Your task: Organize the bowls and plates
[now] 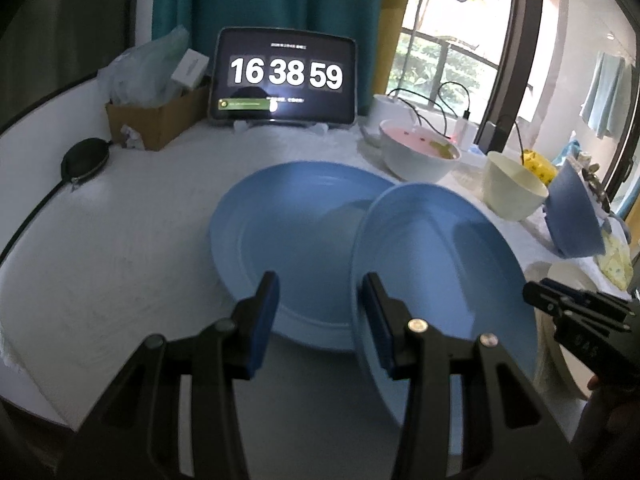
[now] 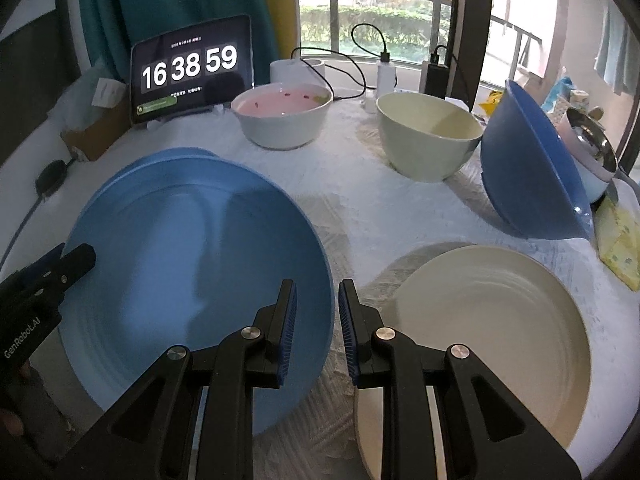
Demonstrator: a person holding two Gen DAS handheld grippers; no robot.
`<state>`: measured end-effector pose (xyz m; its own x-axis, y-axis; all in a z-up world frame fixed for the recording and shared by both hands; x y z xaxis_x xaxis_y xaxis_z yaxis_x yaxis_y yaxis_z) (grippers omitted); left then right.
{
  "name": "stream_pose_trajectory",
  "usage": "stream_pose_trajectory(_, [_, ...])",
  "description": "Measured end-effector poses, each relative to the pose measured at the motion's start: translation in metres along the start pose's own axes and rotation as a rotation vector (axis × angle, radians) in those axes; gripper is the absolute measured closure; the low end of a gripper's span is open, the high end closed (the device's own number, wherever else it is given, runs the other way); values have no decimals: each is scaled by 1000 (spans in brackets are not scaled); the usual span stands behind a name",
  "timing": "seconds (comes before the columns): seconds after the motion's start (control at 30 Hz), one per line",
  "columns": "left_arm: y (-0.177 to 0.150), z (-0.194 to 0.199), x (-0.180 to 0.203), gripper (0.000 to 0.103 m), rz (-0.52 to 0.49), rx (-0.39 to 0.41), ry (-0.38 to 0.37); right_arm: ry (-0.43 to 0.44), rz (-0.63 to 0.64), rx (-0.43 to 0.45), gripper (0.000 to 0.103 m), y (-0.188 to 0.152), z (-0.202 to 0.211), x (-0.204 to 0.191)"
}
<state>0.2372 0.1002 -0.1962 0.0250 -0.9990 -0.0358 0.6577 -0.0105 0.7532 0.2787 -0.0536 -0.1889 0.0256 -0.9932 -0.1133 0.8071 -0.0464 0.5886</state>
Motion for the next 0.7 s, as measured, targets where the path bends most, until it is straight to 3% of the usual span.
stream_pose_trajectory(0.37, [1,-1,4,58,-59,31,18,-72,52,-20,80,-6,-14,-2])
stream_pose_trajectory(0.5, [-3,-2,12,59,-87,19,-12,-85,70,-18,80,-8,-15,-3])
stream_pose_trajectory(0.63, [-6,-1,23,64,-124,18,-37,-80,96,-2,91,-9,-12,-8])
stream_pose_trajectory(0.7, [-6,1,24,66,-125,21,-34,-77,107,5,91,-9,-10,-11])
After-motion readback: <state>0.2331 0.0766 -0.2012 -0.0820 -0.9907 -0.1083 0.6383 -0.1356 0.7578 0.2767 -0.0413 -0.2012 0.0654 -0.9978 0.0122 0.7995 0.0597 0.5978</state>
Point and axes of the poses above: each gripper's, at about its wrist camera, not at the fingertips, and z roughly against the way its jaws point, x to its right, y to its top, the point moved 9 cm from there along -z, roughly the way its jaws point, and after that the axes turned 13 degrees about -z, right-handed, at the moved point
